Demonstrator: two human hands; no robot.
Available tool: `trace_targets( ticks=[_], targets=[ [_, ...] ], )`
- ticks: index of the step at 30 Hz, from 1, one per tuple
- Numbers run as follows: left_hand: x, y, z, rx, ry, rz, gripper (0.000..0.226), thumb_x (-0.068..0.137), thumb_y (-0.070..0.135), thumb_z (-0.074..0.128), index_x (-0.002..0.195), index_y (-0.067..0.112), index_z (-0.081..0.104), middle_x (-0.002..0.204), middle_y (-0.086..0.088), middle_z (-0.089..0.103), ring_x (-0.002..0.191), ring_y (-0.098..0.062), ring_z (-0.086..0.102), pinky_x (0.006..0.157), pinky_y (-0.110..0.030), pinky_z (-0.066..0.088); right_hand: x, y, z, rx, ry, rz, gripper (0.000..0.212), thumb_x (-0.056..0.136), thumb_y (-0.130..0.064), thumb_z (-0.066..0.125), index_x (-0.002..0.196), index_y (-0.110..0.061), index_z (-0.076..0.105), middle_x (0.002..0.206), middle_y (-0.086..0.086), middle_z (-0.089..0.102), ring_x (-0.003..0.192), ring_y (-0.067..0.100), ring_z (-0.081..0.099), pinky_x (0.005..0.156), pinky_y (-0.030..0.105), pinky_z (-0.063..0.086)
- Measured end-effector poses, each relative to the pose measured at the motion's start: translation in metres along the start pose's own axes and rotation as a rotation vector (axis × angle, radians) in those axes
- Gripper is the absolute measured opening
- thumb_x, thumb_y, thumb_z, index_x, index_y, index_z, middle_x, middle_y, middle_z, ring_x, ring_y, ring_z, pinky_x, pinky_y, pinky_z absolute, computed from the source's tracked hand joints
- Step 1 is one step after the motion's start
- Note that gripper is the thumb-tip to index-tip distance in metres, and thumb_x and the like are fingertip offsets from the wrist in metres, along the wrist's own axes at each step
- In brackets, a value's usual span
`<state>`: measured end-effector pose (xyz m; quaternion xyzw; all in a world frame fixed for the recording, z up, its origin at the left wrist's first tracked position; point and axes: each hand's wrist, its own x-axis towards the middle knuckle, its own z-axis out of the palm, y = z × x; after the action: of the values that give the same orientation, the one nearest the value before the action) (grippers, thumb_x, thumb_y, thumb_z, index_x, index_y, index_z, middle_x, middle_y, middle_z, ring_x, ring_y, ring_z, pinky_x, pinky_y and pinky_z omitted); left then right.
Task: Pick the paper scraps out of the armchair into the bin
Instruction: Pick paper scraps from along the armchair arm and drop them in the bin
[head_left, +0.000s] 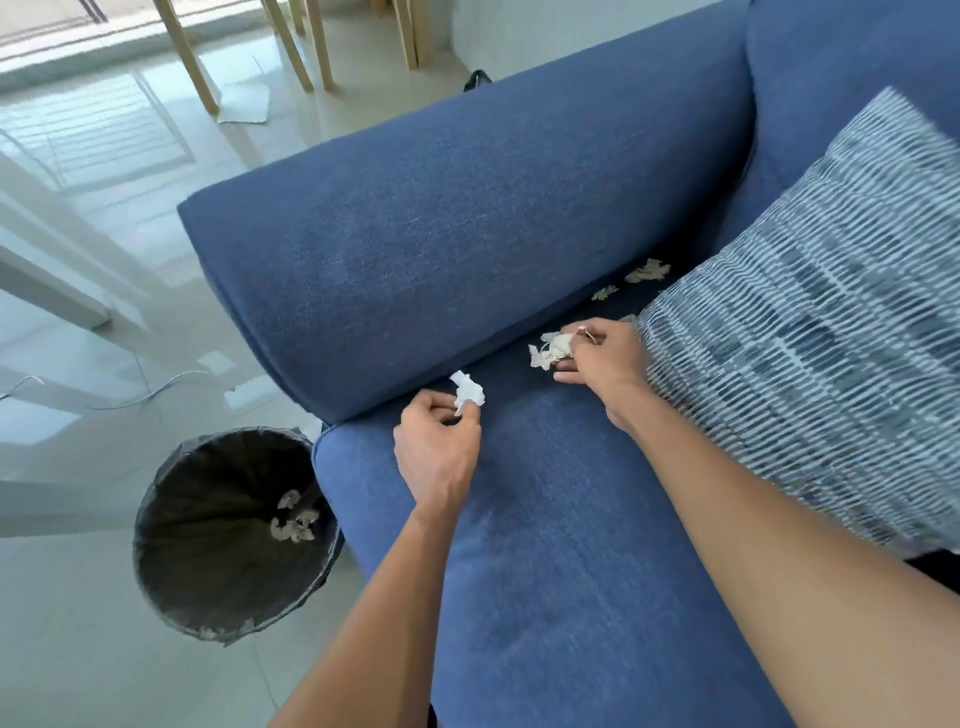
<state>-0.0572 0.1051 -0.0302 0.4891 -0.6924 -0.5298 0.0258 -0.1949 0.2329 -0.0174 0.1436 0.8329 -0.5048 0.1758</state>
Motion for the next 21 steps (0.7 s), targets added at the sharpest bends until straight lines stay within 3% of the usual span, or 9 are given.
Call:
trace_targets(
  ticks=[10,21],
  targets=[
    [-0.003,-0.040,-0.075,-0.075,0.053,-0.039,0.011,0.076,0.038,0.067,0.075,0.028,0.061,0.076,0.010,0.075,0.069,-0.019,0.074,0.077,-0.042,0.060,-0.053,-0.002,0.028,0.062,-0.137,-0.010,0.024,0.091,0.000,0.057,0.091,-0.016,0.075,0.091,0.004,0.077,0.076,0.016,0.073,0.062,0.026,0.060],
    [0.006,-0.104,-0.220,-0.063,0.210,-0.086,0.008,0.076,0.028,0.075,0.076,0.025,0.067,0.072,0.008,0.074,0.074,-0.012,0.073,0.075,-0.032,0.059,-0.170,0.003,0.108,0.068,-0.269,0.078,0.018,0.093,0.001,0.059,0.099,-0.006,0.075,0.093,0.009,0.077,0.070,0.013,0.074,0.067,0.027,0.063]
  ],
)
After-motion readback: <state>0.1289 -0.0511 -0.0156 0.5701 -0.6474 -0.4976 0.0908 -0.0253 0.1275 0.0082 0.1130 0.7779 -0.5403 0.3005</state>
